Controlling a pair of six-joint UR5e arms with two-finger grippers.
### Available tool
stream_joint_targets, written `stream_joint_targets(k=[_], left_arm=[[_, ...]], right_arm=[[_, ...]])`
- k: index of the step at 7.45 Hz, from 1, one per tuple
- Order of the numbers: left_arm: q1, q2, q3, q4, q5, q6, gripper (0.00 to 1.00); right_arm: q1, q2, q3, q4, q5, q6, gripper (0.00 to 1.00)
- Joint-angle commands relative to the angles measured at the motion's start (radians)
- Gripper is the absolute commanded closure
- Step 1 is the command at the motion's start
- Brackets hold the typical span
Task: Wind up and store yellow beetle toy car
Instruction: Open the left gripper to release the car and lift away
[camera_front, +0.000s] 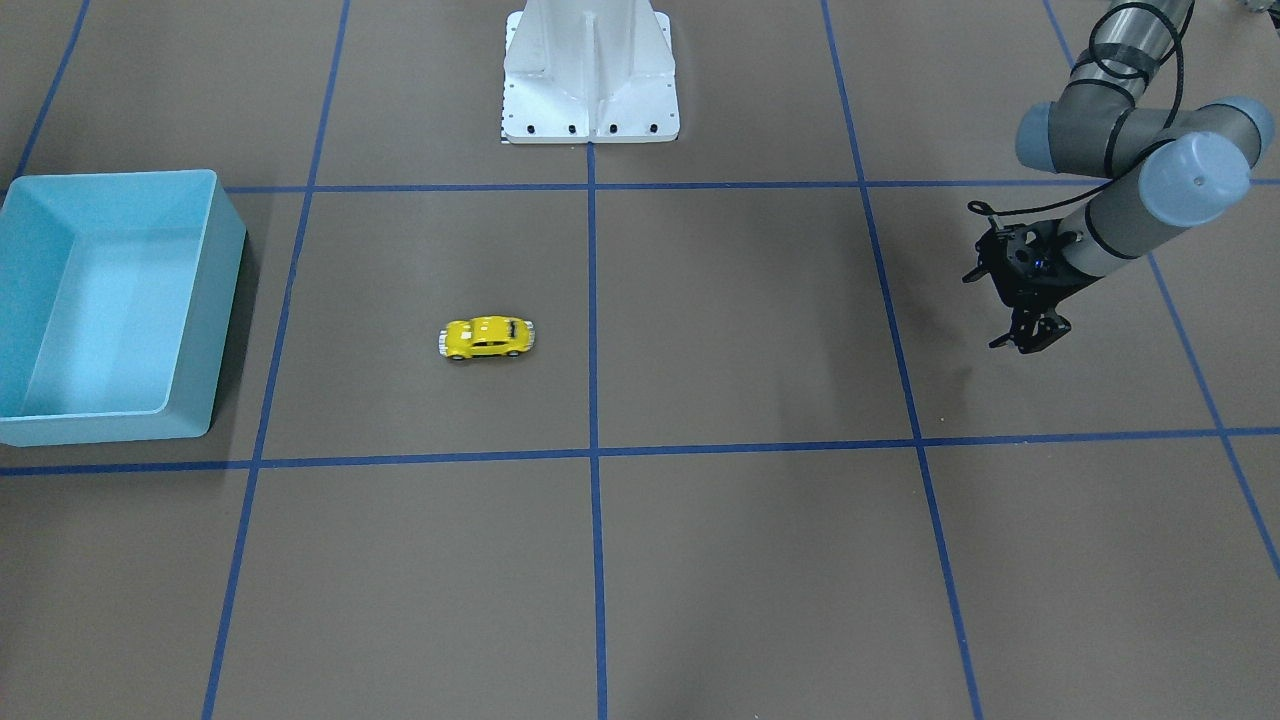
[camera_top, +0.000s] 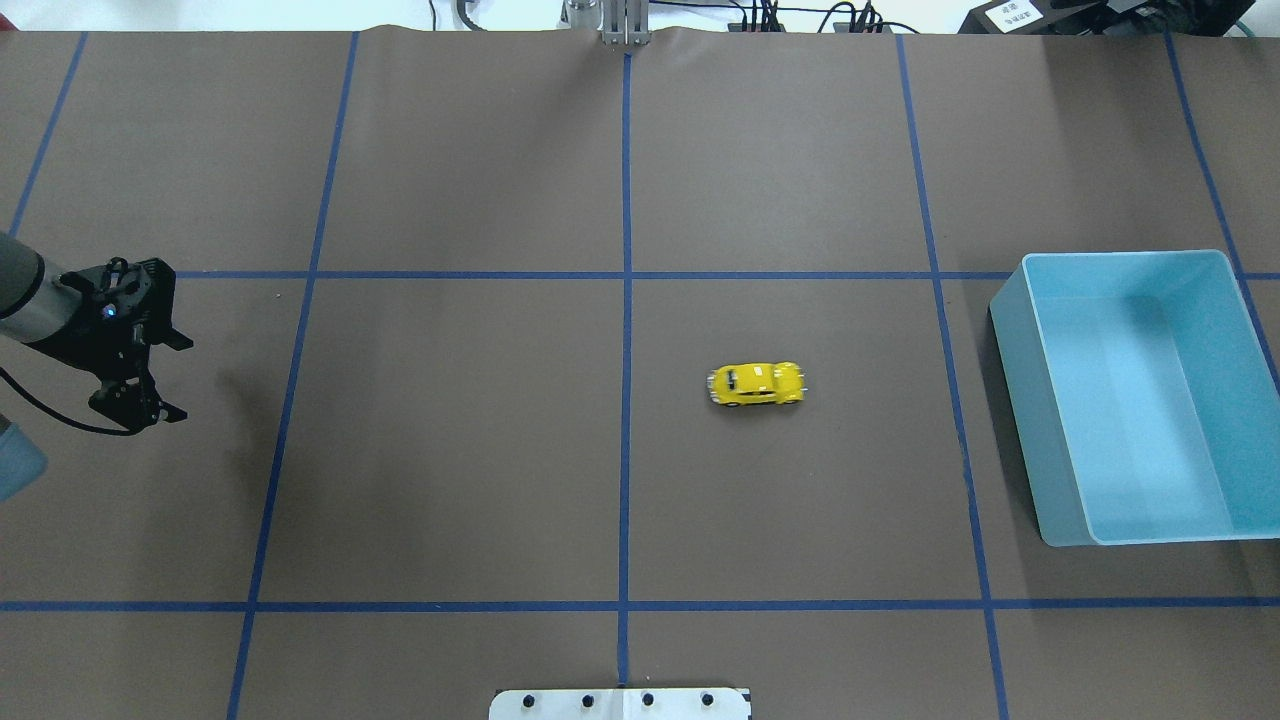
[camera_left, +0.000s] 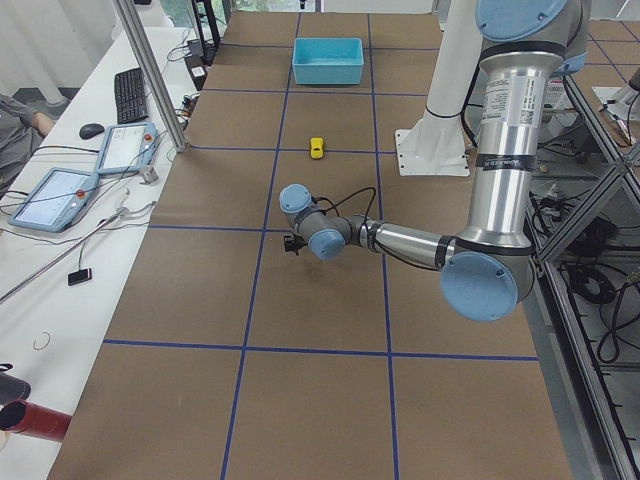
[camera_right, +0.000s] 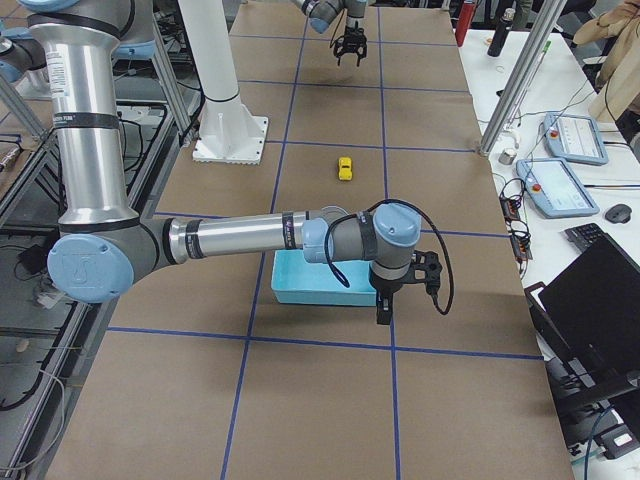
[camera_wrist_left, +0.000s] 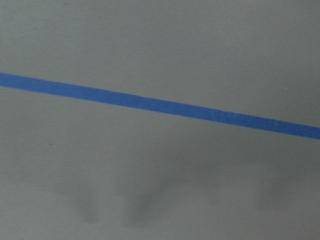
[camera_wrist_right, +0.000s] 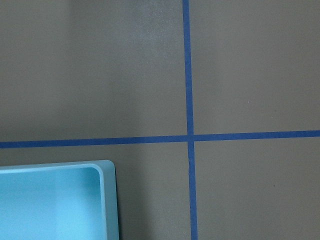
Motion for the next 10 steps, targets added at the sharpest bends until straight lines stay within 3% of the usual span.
stream_joint_targets(k=[1, 7, 10], left_arm=[[-0.070, 0.000, -0.004, 0.002, -0.008, -0.219, 0.00], [-0.281, 0.001, 0.034, 0.019, -0.001, -0.509, 0.00], [-0.409, 0.000, 0.034, 0.237, -0.033, -0.546, 0.00]], right_arm=[[0.000, 0.000, 0.000, 0.000, 0.000, 0.000, 0.00], [0.000, 0.000, 0.003, 0.002, 0.000, 0.000, 0.00], [-0.018, 0.020, 0.009, 0.003, 0.000, -0.012, 0.00]])
